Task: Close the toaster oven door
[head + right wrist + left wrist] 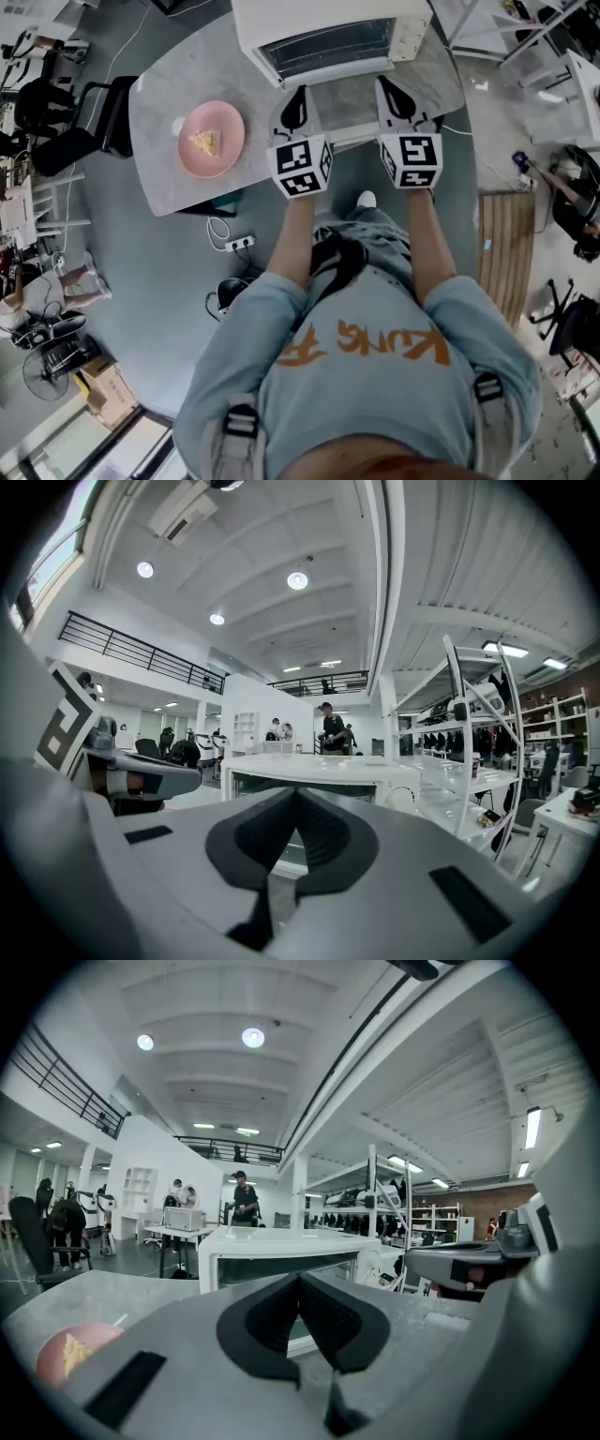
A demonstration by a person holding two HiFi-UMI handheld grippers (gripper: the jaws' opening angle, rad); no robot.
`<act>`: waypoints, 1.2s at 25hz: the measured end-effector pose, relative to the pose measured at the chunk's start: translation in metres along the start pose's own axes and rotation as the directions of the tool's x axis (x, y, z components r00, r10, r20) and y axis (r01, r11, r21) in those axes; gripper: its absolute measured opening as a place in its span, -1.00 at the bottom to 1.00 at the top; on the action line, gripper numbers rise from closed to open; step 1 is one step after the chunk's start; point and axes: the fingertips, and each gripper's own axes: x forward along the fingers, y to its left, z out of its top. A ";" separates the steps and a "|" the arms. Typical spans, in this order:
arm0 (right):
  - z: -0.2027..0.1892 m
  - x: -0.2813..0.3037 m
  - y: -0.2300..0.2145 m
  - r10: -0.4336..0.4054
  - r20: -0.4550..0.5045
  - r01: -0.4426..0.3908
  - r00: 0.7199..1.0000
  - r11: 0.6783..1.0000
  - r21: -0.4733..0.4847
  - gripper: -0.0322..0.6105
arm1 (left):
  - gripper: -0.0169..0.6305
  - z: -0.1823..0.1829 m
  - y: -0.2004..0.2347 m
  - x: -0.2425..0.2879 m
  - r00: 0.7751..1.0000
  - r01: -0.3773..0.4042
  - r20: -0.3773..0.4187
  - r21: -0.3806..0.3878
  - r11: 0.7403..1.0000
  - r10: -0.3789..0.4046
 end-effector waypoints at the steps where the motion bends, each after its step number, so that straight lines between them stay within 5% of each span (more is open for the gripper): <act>1: 0.000 0.005 0.000 0.010 0.001 -0.010 1.000 1.000 0.003 -0.90 | -0.94 -0.001 0.005 0.002 1.000 -0.011 -0.002 0.001 1.000 0.011; 13: -0.007 0.039 0.000 0.128 -0.026 -0.130 0.991 0.990 -0.059 -0.90 | -0.94 -0.021 0.034 0.010 0.997 -0.058 -0.053 0.024 0.998 0.059; 21: -0.058 0.024 0.022 0.221 -0.169 -0.249 0.961 0.953 -0.170 -0.90 | -0.94 -0.067 0.003 0.000 0.985 0.042 -0.173 0.147 0.988 -0.016; 30: -0.133 -0.013 0.063 0.342 -0.348 -0.445 0.873 0.850 -0.282 -0.76 | -0.93 -0.145 -0.032 -0.036 0.926 0.246 -0.357 0.323 0.914 -0.123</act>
